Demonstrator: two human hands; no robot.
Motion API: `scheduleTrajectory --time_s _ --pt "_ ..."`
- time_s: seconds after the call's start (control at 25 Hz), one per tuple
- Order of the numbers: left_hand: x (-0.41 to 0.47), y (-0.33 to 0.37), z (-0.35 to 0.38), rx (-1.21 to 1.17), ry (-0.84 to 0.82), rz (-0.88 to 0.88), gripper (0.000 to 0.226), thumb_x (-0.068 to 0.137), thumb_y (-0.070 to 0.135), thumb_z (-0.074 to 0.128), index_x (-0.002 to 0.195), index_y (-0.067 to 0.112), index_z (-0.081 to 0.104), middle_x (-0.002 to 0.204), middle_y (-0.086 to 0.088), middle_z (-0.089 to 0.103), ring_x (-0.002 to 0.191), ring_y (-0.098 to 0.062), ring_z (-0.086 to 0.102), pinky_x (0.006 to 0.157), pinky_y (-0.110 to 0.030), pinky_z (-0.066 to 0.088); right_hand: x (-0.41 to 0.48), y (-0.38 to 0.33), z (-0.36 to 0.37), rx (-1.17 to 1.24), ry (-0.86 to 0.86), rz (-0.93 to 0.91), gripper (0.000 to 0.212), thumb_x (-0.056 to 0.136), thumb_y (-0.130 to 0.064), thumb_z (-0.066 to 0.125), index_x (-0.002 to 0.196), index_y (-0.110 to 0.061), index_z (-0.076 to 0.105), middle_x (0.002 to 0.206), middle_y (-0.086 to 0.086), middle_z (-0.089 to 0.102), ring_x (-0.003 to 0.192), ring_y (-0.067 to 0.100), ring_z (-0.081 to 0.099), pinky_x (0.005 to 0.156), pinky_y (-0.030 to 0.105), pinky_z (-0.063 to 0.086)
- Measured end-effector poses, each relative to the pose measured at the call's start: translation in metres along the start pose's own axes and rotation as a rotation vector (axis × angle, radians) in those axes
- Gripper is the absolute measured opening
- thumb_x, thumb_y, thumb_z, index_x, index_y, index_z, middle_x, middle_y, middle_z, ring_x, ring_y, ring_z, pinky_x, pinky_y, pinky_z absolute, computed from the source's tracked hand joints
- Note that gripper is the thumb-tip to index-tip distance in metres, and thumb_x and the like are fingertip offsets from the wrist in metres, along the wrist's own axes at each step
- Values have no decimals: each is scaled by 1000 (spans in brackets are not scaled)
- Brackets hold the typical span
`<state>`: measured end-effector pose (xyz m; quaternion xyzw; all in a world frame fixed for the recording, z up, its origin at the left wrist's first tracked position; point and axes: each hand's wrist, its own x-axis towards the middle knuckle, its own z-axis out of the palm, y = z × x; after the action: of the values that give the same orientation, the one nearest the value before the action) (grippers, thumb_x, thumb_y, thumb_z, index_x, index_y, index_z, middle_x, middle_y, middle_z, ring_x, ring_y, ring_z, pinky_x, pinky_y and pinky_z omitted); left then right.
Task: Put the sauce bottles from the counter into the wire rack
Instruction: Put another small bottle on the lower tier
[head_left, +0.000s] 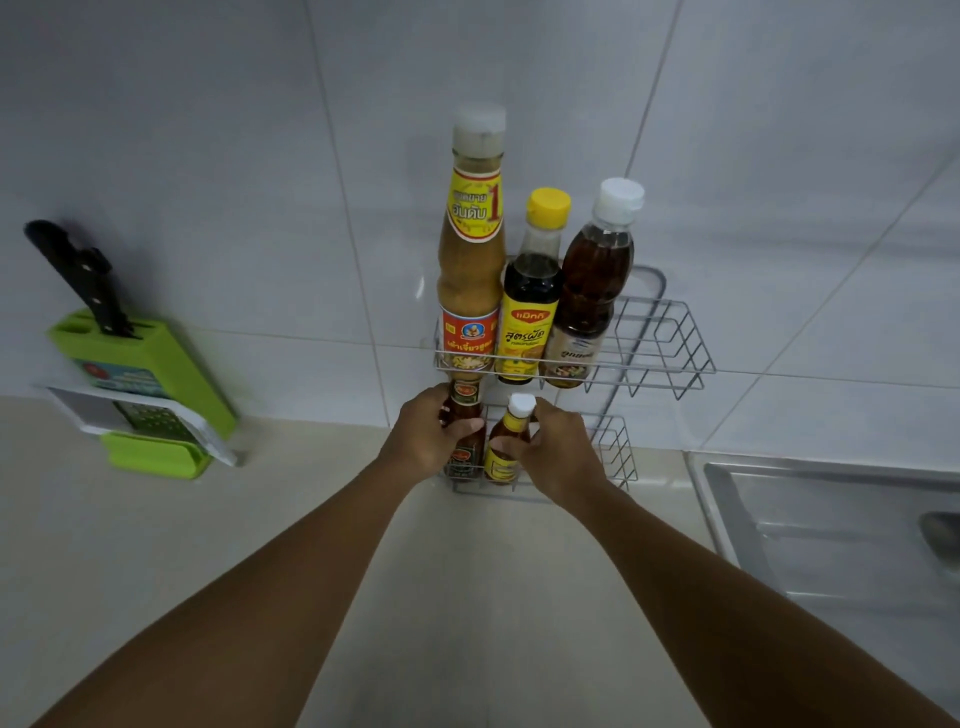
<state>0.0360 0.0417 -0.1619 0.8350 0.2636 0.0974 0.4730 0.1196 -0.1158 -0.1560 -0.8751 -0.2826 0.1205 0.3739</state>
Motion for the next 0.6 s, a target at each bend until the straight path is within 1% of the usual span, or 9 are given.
scheduleTrajectory --time_s 0.08,0.24,0.28,0.4,0.48,0.56,0.6 --pt "-5 -3 -1 -6 -1 30 49 87 25 74 132 14 57 126 -9 66 113 -26 63 94 -33 50 4 -3 1 -21 -15 4 36 83 -28 83 109 -8 66 101 7 72 78 15 59 58 14 38" --pt "-10 -4 0 -11 2 30 51 88 26 73 134 15 56 128 -7 66 117 -24 61 94 -29 46 6 -5 1 -48 -24 12 41 85 -32 82 114 -7 67 111 9 73 81 15 61 59 16 39" --pt "-10 -4 1 -9 2 26 51 88 27 72 135 15 55 130 -7 65 118 -24 60 95 -29 45 6 -4 2 -56 -30 14 42 85 -33 81 115 -8 67 112 10 73 83 15 61 61 18 41" --pt "-11 -5 1 1 -9 7 51 89 28 71 136 16 54 133 -7 63 122 -24 58 95 -28 44 5 -2 4 -42 -38 26 42 85 -36 81 115 -10 69 112 9 72 92 17 64 74 25 46" --pt "-9 -6 0 6 -16 -12 52 89 29 71 135 14 55 133 -8 63 123 -25 58 93 -27 43 4 -1 5 -23 -35 40 42 84 -37 82 115 -11 68 108 6 71 95 17 63 72 23 45" --pt "-9 -6 -3 0 -21 -43 54 88 29 73 136 13 55 135 -8 62 125 -26 57 94 -28 44 2 1 6 2 -53 70 44 85 -34 81 120 -12 66 104 -1 66 96 15 60 67 16 40" --pt "-9 -6 -4 1 -25 -64 57 87 29 73 138 13 54 137 -8 61 127 -26 56 96 -30 45 1 4 8 13 -58 89 46 85 -32 81 123 -12 65 105 -2 65 100 15 61 67 15 39"
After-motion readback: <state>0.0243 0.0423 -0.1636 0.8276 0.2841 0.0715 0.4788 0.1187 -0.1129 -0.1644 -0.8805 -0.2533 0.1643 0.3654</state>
